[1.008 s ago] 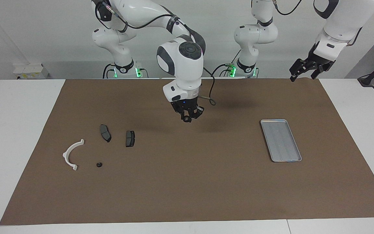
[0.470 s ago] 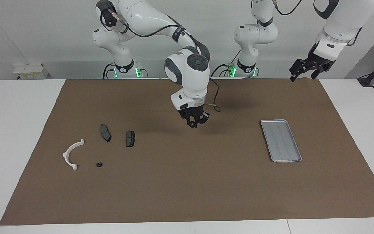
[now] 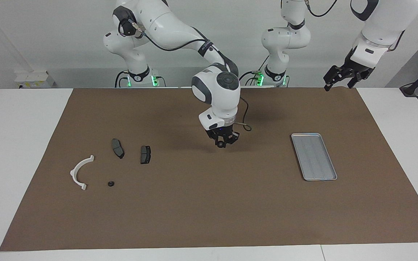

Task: Pick bearing gear from pile to tray
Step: 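Lift the gear and carry it toward the table centre, then lower the gear onto the table centre and open the right gripper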

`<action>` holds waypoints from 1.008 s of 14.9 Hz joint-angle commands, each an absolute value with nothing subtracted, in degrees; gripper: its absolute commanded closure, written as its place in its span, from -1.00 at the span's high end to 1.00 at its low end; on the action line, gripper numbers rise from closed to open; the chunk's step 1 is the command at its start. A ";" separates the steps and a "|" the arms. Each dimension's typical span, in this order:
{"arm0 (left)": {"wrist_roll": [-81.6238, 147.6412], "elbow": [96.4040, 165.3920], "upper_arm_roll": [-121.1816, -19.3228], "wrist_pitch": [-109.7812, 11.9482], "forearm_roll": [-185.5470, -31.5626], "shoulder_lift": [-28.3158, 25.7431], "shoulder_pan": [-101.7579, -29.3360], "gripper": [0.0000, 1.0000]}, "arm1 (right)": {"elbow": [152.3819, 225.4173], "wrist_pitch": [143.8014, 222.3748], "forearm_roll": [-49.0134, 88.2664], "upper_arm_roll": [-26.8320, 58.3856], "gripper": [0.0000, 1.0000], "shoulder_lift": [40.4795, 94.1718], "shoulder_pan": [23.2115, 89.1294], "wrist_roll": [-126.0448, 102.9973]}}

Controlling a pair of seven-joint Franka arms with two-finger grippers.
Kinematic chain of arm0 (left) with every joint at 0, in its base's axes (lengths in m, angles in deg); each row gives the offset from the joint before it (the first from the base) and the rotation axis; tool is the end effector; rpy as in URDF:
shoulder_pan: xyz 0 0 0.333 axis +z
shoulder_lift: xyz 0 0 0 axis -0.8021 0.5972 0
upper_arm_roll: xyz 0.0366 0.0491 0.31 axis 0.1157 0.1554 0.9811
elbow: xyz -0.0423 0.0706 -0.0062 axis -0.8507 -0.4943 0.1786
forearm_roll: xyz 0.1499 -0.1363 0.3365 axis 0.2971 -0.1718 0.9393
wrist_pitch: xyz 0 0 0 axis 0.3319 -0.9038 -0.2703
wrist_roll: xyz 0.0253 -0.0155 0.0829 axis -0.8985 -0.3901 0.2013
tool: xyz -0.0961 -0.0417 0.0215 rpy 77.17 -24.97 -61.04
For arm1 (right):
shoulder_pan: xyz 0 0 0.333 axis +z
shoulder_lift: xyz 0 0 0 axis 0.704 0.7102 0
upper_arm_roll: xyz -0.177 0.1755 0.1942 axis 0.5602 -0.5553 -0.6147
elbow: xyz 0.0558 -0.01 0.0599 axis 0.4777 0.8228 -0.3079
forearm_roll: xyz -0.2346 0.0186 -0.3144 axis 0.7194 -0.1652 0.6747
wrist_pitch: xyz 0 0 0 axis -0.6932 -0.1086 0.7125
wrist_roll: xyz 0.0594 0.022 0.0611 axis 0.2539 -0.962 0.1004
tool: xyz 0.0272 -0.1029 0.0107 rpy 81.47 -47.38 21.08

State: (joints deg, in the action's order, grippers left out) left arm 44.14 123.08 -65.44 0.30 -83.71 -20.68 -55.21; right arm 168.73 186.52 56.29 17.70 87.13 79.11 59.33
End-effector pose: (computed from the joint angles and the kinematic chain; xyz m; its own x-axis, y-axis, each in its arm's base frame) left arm 0.4984 -0.0004 0.6171 0.9961 0.0727 -0.0496 0.0732 -0.9973 0.0081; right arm 0.5638 0.4453 0.3324 0.9310 -0.3608 0.0554 -0.3603 -0.9326 -0.0192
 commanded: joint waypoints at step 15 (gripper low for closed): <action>44.85 123.30 -65.03 -0.27 -84.47 -21.10 -55.44 1.00 | 172.97 189.71 60.24 17.97 1.00 87.05 79.20 64.59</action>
